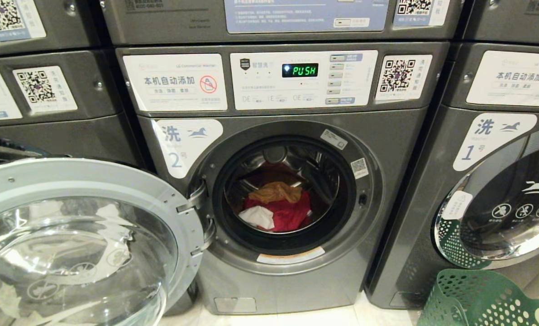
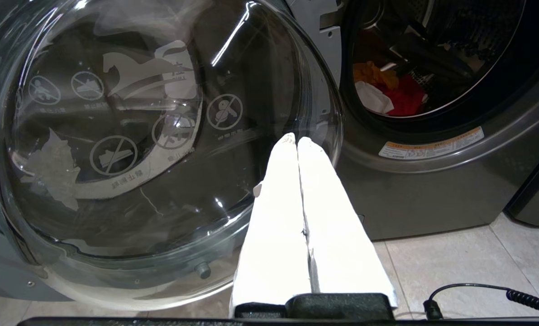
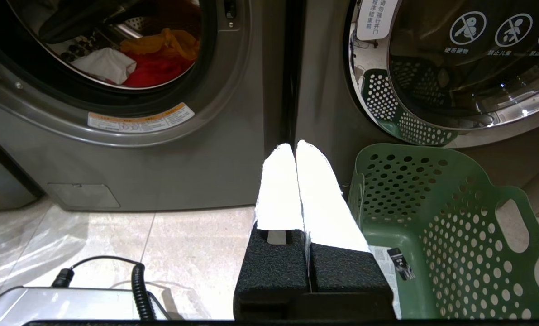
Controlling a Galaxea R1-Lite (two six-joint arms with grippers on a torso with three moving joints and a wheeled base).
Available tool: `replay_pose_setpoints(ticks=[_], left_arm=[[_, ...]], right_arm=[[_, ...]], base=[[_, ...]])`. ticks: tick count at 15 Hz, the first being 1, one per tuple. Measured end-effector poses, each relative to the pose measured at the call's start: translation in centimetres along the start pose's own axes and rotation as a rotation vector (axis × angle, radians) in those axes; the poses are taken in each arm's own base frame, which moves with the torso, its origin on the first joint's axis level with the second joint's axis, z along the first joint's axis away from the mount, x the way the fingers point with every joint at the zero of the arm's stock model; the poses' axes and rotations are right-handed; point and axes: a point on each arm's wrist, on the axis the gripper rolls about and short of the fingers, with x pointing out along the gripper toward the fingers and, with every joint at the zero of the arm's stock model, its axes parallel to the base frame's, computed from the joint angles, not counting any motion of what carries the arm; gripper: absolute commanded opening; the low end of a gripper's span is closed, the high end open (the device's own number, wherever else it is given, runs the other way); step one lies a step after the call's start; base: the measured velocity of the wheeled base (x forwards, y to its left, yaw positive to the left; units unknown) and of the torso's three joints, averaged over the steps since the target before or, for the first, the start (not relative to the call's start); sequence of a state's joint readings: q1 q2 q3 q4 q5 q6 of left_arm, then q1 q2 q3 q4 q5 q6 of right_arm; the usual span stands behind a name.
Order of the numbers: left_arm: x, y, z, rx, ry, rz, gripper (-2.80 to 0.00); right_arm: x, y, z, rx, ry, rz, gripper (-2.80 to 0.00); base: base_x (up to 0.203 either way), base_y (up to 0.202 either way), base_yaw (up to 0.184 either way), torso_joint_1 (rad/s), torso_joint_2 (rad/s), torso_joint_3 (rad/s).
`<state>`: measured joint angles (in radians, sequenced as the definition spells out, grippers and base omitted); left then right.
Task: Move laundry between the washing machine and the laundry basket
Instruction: Pick a cloth and place it into the basket
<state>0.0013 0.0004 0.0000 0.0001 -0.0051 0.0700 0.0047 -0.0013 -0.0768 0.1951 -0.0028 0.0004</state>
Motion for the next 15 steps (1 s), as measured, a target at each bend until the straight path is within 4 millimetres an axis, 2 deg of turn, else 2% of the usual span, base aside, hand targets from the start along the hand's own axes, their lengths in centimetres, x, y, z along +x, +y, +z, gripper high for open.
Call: replay_pose_setpoints(ticks=[15], left_arm=[[0.00, 0.00, 0.00, -0.002, 0.000, 0.001, -2.80]], right_arm=[[0.00, 0.00, -0.01, 0.001, 0.000, -0.002, -2.80]], base=[[0.000, 0.000, 0.000, 0.003, 0.00, -0.193]])
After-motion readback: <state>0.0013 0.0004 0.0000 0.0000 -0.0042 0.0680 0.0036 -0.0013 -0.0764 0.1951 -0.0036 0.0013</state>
